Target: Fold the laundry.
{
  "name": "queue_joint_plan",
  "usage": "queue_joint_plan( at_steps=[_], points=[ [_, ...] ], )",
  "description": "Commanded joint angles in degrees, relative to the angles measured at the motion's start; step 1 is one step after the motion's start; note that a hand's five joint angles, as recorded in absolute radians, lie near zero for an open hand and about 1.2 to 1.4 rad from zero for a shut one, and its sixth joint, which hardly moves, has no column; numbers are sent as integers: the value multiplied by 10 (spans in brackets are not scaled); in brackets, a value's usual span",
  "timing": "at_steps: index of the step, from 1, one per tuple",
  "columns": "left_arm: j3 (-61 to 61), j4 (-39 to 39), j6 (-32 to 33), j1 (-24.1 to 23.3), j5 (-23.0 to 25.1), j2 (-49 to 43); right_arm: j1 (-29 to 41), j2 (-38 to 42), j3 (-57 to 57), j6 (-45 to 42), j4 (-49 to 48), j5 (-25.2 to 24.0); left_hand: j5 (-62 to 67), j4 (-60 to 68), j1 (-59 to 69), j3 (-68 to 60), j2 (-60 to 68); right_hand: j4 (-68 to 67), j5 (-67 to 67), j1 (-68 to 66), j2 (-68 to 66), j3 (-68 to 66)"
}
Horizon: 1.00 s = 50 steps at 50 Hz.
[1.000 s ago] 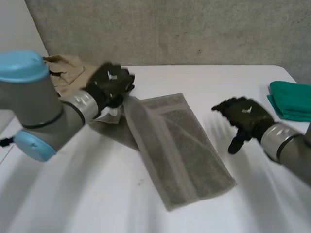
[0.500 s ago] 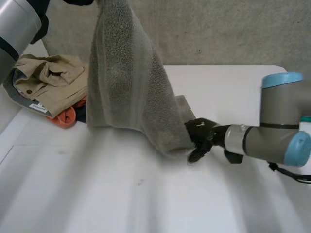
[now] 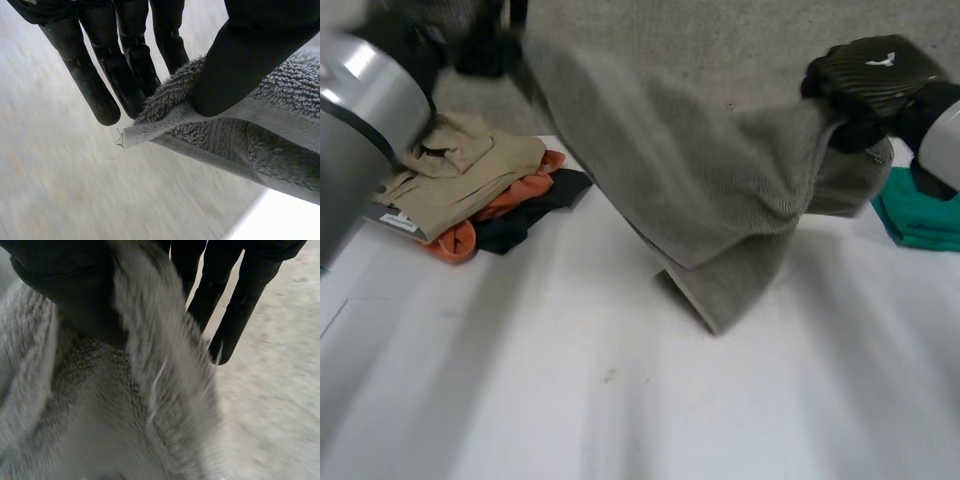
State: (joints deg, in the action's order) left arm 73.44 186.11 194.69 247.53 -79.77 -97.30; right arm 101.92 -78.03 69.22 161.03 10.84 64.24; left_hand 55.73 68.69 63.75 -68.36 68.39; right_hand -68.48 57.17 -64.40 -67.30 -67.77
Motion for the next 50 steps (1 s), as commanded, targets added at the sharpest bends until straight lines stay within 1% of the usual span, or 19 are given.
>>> queue_joint_plan(
  at_steps=[1,4,8,10,11,15,16,18,19,20,23,29,33,34,38,39,43,49,50],
  points=[
    [28,1,3,25,0,-147,121,67,-6,-2,14,18,143,113,162,-116,116,-115,128,-156,-127,-122],
    [16,4,5,32,-5,-218,147,122,-8,-2,11,39,143,113,162,-116,116,-115,128,-156,-127,-122],
    [-27,16,6,63,-23,-301,175,201,-22,0,9,52,143,113,162,-116,116,-115,128,-156,-127,-122],
    [-44,19,6,70,-28,-322,190,228,-33,2,7,62,143,113,162,-116,116,-115,128,-156,-127,-122],
    [-62,23,3,74,-31,-338,203,252,-45,4,0,82,143,113,162,-116,116,-115,128,-156,-127,-122],
    [-100,34,-1,79,-33,-358,218,270,-60,6,-41,135,63,33,82,-36,36,-106,119,-147,-118,-113],
    [-104,37,-2,79,-33,-357,219,269,-60,6,-59,148,-69,-99,-50,96,-96,196,-183,155,184,189],
    [-103,37,-3,78,-32,-354,221,266,-60,4,-67,153,-320,-350,-300,347,-347,520,-507,479,508,513],
    [-102,36,-2,74,-32,-354,220,257,-59,2,-70,156,-400,-429,-380,426,-426,585,-572,544,573,578],
    [-99,35,-2,70,-32,-352,220,251,-59,5,-69,156,-449,-478,-429,475,-475,585,-572,544,573,578],
    [-80,29,-6,66,-36,-319,216,214,-40,7,-60,156,-488,-517,-468,514,-514,585,-572,544,573,578],
    [22,22,-25,63,-36,-205,211,142,3,6,1,154,-464,-494,-445,491,-491,585,-572,544,573,578],
    [108,17,-36,53,-36,-119,173,115,14,7,78,151,-424,-454,-404,450,-451,585,-572,544,573,578],
    [126,15,-39,49,-36,-102,141,105,20,9,110,149,-409,-439,-389,435,-436,585,-572,544,573,578],
    [213,11,-57,16,-36,-31,81,80,51,17,165,132,-377,-407,-357,403,-403,585,-572,544,573,578],
    [244,11,-68,2,-36,-7,70,75,61,18,168,127,-372,-401,-352,398,-398,585,-572,544,573,578],
    [303,8,-105,-32,-38,19,16,61,123,26,162,97,-372,-401,-352,398,-398,585,-572,544,573,578],
    [337,-3,-185,-78,-38,-3,-18,61,208,74,96,41,-363,-393,-344,390,-390,579,-566,538,567,572],
    [336,-5,-197,-85,-38,-15,-19,62,224,90,76,24,-363,-393,-344,390,-390,544,-531,503,532,537]
  ],
)
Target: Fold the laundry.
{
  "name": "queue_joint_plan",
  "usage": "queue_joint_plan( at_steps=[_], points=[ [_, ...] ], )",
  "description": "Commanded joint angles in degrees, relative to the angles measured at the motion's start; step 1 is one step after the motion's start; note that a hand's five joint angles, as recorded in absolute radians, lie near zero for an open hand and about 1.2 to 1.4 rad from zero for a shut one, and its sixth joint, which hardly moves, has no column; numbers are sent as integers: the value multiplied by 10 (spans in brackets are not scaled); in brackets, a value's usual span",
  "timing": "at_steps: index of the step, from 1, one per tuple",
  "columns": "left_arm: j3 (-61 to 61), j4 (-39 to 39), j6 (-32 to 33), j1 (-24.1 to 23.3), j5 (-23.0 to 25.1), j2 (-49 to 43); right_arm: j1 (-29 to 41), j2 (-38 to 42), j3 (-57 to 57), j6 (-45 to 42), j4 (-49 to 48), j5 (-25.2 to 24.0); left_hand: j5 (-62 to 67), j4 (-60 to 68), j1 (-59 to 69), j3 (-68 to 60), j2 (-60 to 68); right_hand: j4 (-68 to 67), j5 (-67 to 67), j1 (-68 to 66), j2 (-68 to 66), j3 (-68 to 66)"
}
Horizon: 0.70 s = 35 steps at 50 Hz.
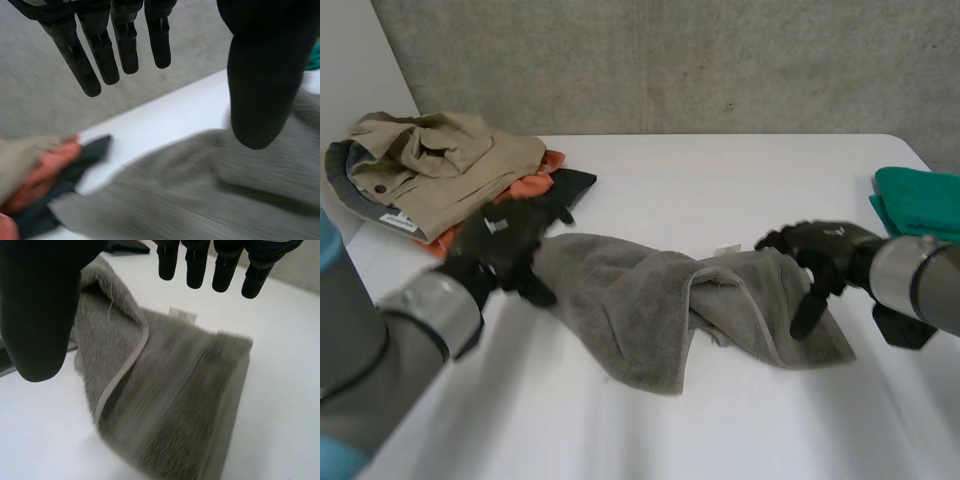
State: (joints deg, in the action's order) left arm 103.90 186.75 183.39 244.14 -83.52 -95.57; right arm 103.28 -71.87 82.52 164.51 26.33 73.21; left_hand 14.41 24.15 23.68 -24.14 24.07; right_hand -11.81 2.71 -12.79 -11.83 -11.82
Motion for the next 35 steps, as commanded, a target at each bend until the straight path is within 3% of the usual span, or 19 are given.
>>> queue_joint_plan(
  at_steps=[1,5,12,15,21,24,28,29,30,31,34,35],
  points=[
    [29,-16,-104,-63,-1,-59,-33,1,98,63,-87,-72,50,52,57,-53,53,-35,26,-25,-35,-35],
    [11,-22,-148,-83,0,-114,-29,10,116,86,-123,-81,48,51,55,-51,51,-65,56,-55,-65,-65],
    [-25,-16,-169,-109,-1,-177,-18,66,121,103,-197,-69,25,27,32,-27,28,-63,54,-54,-63,-63],
    [-42,-2,-170,-120,-7,-198,5,77,120,105,-218,-48,16,19,24,-19,20,-63,54,-54,-63,-63],
    [-93,44,-165,-147,-64,-247,33,106,113,102,-262,9,16,19,24,-19,20,-82,73,-72,-82,-82],
    [-124,50,-160,-159,-84,-281,49,118,108,100,-274,26,20,22,27,-22,23,-151,142,-141,-151,-151],
    [-171,47,-159,-171,-99,-328,63,129,99,99,-293,32,53,56,60,-56,56,-386,377,-376,-386,-386],
    [-178,46,-158,-174,-101,-335,64,130,99,99,-300,32,87,89,94,-89,90,-468,459,-458,-468,-468],
    [-191,44,-158,-178,-106,-342,64,127,98,98,-308,33,225,228,232,-228,228,-629,620,-619,-629,-629],
    [-196,44,-158,-180,-109,-344,64,126,97,98,-311,33,311,314,319,-314,315,-681,672,-672,-681,-681],
    [-209,44,-157,-182,-115,-344,61,119,95,98,-317,32,555,557,562,-558,558,-682,673,-672,-682,-682],
    [-212,44,-156,-181,-115,-344,60,116,94,96,-317,32,556,558,563,-559,559,-682,673,-672,-682,-682]
  ],
)
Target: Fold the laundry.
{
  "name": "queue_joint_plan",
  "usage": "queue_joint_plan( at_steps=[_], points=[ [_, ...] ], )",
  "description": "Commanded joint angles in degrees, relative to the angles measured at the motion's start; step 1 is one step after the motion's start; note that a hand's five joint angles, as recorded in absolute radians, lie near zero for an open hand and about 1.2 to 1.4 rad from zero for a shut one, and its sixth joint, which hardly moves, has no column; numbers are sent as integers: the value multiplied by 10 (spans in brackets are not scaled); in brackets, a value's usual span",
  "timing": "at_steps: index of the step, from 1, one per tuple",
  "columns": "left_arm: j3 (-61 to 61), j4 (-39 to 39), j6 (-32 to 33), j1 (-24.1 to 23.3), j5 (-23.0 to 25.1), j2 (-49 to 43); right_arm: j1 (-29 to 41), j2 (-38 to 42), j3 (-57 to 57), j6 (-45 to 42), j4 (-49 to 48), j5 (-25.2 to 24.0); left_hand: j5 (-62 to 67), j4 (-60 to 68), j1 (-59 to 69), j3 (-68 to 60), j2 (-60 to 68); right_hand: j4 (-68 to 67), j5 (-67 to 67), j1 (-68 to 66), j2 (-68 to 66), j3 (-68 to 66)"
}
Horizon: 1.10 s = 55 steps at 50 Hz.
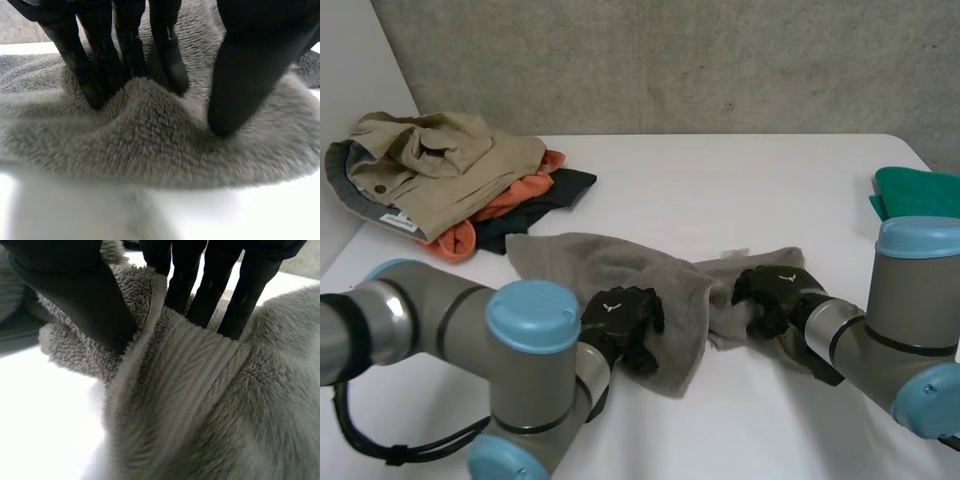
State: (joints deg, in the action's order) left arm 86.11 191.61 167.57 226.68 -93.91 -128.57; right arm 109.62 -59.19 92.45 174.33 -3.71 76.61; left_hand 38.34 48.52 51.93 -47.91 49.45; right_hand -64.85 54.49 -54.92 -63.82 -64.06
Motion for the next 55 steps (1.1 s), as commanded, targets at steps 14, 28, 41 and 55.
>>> queue_joint_plan(
  at_steps=[14,28,41,55],
  points=[
    [14,-30,118,56,-24,188,-11,-170,-51,-121,62,-14,317,315,281,-321,306,-151,155,-251,-162,-159],
    [96,-15,155,92,-1,183,-11,-155,-44,-189,108,-15,317,315,281,-321,306,-151,155,-251,-162,-159],
    [142,-1,148,61,2,176,-12,-108,-36,-189,89,-8,-157,-159,-193,153,-169,-151,155,-251,-162,-159],
    [118,20,156,5,-2,86,-12,-106,-36,-188,86,2,-154,-156,-190,150,-165,-151,155,-251,-162,-159]
  ],
)
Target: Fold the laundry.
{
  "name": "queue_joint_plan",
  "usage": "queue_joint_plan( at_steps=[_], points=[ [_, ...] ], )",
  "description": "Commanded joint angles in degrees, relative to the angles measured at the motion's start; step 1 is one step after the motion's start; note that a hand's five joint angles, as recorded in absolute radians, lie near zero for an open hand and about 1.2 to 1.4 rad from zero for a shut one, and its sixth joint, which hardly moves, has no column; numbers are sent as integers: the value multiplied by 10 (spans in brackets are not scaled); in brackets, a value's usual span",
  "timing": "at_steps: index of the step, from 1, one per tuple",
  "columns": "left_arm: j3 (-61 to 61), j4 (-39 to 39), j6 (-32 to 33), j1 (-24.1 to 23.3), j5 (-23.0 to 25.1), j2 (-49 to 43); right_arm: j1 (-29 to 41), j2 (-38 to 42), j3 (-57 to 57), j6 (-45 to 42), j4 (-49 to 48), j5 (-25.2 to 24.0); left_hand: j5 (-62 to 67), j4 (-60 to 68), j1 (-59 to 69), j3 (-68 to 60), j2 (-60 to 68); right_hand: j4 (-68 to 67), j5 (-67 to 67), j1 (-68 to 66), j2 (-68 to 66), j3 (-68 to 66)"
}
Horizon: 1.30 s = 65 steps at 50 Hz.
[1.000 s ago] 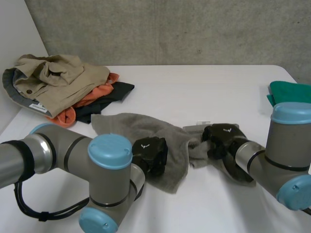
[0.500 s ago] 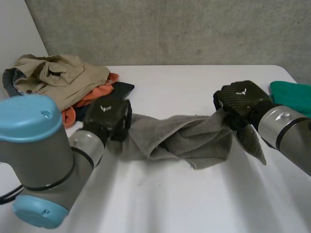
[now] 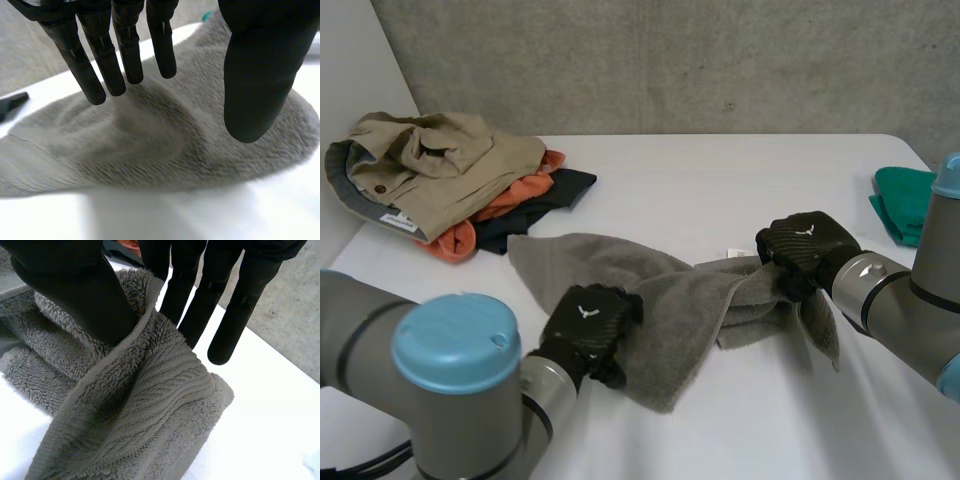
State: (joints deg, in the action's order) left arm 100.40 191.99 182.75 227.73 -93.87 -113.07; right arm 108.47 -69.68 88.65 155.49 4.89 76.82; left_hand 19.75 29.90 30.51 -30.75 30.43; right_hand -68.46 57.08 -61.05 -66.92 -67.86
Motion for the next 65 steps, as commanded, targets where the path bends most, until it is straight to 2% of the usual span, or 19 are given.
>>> queue_joint_plan(
  at_steps=[1,8,9,10,12,17,23,26,31,35,37,43,47,50,51,55,57,60,65],
  points=[
    [-31,17,4,-5,-4,-78,0,-1,3,2,0,0,32,30,24,-22,25,-115,129,-190,-131,-121],
    [-72,19,10,-6,-5,-121,-1,-1,5,6,0,0,67,65,59,-57,60,-115,129,-190,-131,-121],
    [-76,19,13,-6,-5,-121,-1,-1,3,6,-1,0,110,109,103,-100,104,-115,129,-190,-131,-121],
    [-79,19,21,-6,-5,-120,-2,-1,2,5,-1,0,296,294,288,-286,289,-115,129,-190,-131,-121],
    [-82,19,30,-5,-6,-116,-4,-2,1,5,-3,1,502,500,494,-492,495,-115,129,-190,-131,-121],
    [-82,12,58,-2,-20,-61,-10,-26,-13,-2,-1,5,502,501,495,-493,496,-115,129,-190,-131,-121],
    [-60,13,93,5,-47,94,-10,-103,-38,-33,34,3,502,501,495,-493,496,-115,129,-190,-131,-121],
    [-59,9,96,29,-44,168,-14,-152,-70,-75,78,2,502,501,495,-493,496,-115,129,-190,-131,-121],
    [-63,-13,101,73,-37,238,-34,-199,-117,-120,149,-2,502,501,495,-493,496,-115,129,-190,-131,-121],
    [-68,-28,108,100,-20,242,-35,-193,-134,-135,185,-7,502,501,495,-493,496,-115,129,-190,-131,-121],
    [-70,-35,112,108,-8,231,-30,-162,-134,-137,186,-4,502,501,495,-493,496,-115,129,-190,-131,-121],
    [-105,-43,162,131,47,97,-9,-47,-162,-139,179,3,502,501,495,-493,496,-115,129,-190,-131,-121],
    [-179,-38,190,148,56,14,12,12,-201,-121,123,26,502,501,495,-493,496,-115,129,-190,-131,-121],
    [-297,-39,195,158,56,-42,21,49,-254,-104,26,74,502,501,495,-493,496,-115,129,-190,-131,-121],
    [-330,-38,195,162,56,-53,21,62,-290,-99,-38,104,502,501,495,-493,496,-115,129,-190,-131,-121],
    [-487,-21,194,191,58,-80,22,64,-350,-103,-171,141,502,501,495,-493,496,-115,129,-190,-131,-121],
    [-549,19,188,202,58,-80,22,58,-363,-103,-224,142,502,501,495,-493,496,-115,129,-190,-131,-121],
    [-572,86,181,208,55,-61,22,35,-366,-103,-298,134,502,501,495,-493,496,-115,129,-190,-131,-121],
    [-518,110,159,211,70,4,21,13,-341,-103,-284,103,502,501,495,-493,496,-115,129,-190,-131,-121]
  ],
)
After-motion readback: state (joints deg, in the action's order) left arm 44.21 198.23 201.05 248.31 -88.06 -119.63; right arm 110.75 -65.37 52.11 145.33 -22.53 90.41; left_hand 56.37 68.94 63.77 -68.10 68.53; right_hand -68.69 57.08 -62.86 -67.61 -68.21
